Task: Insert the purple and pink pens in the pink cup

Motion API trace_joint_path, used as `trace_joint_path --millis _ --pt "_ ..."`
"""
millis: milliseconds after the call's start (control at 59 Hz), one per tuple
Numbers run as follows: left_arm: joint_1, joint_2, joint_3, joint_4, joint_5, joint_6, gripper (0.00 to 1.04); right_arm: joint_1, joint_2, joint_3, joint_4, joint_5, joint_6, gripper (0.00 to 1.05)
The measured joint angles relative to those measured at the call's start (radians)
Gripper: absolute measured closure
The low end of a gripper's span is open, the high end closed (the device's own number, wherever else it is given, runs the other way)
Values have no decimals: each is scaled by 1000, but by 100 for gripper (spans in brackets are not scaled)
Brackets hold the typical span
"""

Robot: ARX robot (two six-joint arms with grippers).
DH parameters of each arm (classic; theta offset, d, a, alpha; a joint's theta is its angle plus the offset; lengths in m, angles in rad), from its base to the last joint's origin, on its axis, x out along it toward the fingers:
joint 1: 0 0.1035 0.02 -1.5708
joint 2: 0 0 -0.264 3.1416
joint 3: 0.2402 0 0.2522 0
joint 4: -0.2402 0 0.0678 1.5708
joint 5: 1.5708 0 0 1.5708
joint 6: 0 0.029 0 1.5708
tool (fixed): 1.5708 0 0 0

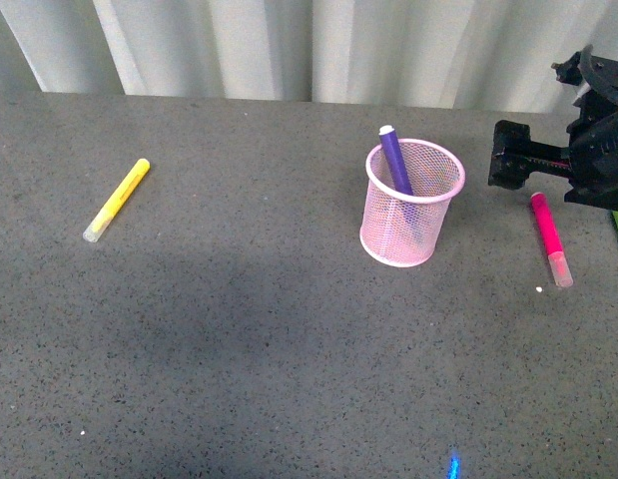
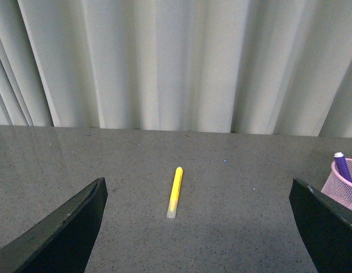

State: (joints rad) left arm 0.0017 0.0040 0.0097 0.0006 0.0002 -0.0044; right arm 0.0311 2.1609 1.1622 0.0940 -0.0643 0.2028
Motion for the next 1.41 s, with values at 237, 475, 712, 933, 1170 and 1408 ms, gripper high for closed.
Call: trace_joint_path --millis 237,475,712,933,1170,1408 --pt "0 0 0 0 0 0 7 -63 7 -2 11 -11 4 7" --pt "0 0 0 0 0 0 7 -97 40 -7 31 -16 1 7" --pt "0 0 0 0 0 0 7 -93 63 2 32 -22 -1 7" --pt "0 0 0 0 0 0 7 -69 86 42 26 -19 0 7" --pt "0 0 0 0 0 0 7 -56 123 56 41 -13 -4 7" --pt "0 0 0 0 0 0 7 -58 135 56 63 11 -24 30"
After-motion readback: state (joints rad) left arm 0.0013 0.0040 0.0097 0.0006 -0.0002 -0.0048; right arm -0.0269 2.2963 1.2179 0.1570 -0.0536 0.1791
